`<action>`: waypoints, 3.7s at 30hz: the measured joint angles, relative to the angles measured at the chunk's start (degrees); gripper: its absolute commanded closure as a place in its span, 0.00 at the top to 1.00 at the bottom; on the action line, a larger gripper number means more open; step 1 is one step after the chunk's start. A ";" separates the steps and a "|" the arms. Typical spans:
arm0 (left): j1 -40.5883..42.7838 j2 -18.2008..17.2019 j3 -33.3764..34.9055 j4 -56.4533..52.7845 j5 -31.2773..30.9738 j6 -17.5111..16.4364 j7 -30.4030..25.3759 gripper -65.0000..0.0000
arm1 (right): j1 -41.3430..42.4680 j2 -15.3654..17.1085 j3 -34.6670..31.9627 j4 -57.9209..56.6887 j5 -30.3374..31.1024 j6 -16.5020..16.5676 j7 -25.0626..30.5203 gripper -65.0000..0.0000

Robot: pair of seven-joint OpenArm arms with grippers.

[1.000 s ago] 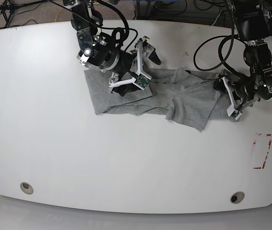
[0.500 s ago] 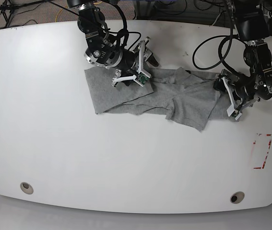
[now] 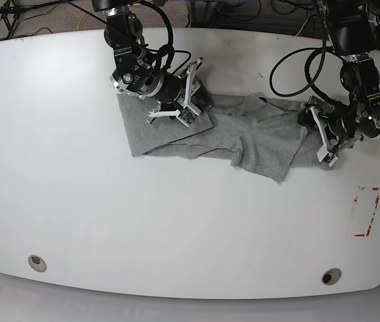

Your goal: Fold the T-shirt properly

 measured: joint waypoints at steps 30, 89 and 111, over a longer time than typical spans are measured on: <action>-0.02 0.02 0.02 0.00 0.02 0.00 0.04 0.71 | -2.25 1.66 2.43 0.02 0.42 -0.07 4.72 0.41; 0.22 -0.09 0.00 0.04 -0.39 0.00 -0.02 0.71 | 6.14 -3.74 12.92 16.41 0.24 0.13 -8.33 0.02; 0.11 0.76 -0.20 0.04 0.09 0.02 0.00 0.71 | 7.78 -4.90 8.85 15.85 0.44 0.11 -14.93 0.02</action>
